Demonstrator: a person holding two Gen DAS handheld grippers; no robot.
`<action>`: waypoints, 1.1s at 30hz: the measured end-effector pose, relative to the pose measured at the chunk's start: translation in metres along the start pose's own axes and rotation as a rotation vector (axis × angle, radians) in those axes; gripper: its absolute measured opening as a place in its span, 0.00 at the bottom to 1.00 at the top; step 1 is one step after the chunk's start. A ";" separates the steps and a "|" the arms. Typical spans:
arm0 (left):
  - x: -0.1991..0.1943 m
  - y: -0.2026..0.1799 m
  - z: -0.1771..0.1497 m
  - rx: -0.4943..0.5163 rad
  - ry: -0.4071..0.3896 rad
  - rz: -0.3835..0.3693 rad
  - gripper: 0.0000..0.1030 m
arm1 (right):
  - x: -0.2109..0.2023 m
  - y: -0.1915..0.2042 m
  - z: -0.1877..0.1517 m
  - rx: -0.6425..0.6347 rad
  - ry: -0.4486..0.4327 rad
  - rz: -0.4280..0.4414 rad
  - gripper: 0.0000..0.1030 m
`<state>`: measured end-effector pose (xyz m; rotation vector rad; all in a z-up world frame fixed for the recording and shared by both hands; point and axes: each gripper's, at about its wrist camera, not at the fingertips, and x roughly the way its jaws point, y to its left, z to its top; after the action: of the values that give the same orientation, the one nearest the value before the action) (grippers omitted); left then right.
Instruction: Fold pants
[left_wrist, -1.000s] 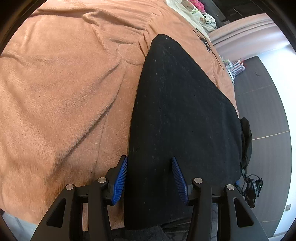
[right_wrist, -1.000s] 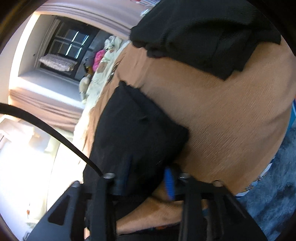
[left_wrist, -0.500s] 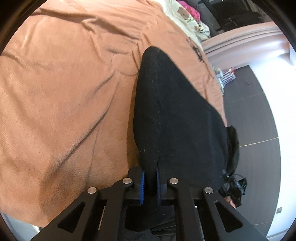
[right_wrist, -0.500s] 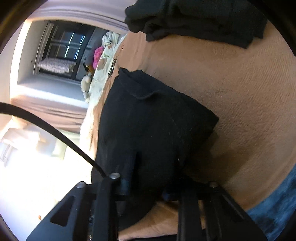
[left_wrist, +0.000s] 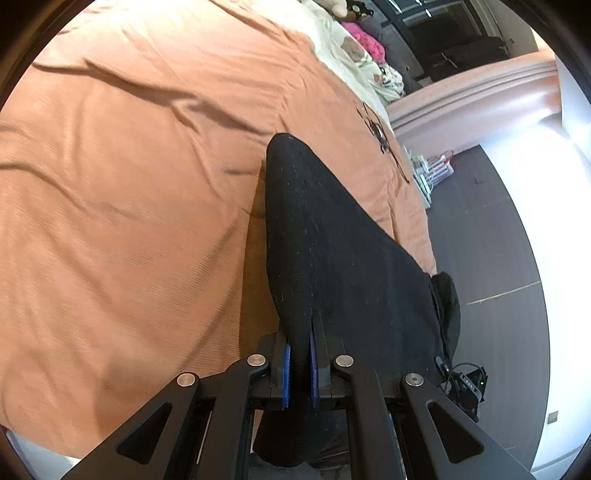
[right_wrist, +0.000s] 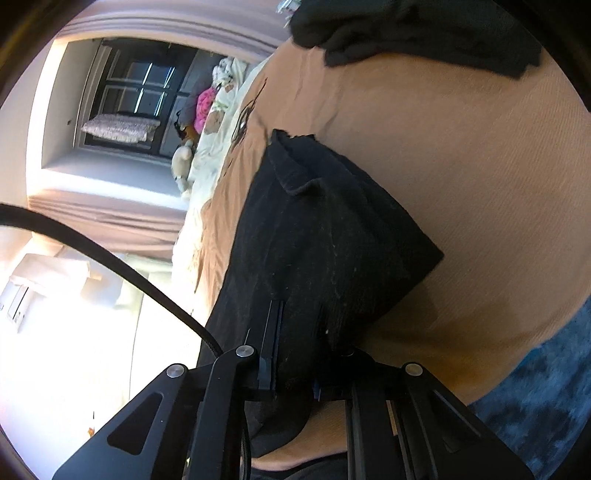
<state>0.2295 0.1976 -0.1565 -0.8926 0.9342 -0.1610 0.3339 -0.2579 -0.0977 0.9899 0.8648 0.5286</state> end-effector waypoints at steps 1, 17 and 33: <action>-0.005 0.003 0.002 -0.003 -0.007 0.002 0.08 | 0.004 0.005 -0.001 -0.008 0.015 0.004 0.10; -0.081 0.082 -0.005 -0.104 -0.110 0.002 0.08 | 0.080 0.077 -0.002 -0.171 0.199 -0.032 0.10; -0.069 0.125 -0.044 -0.255 -0.110 -0.005 0.50 | 0.071 0.033 0.032 -0.271 0.209 -0.212 0.18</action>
<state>0.1237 0.2849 -0.2158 -1.1275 0.8619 0.0041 0.3999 -0.2063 -0.0867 0.5946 1.0399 0.5566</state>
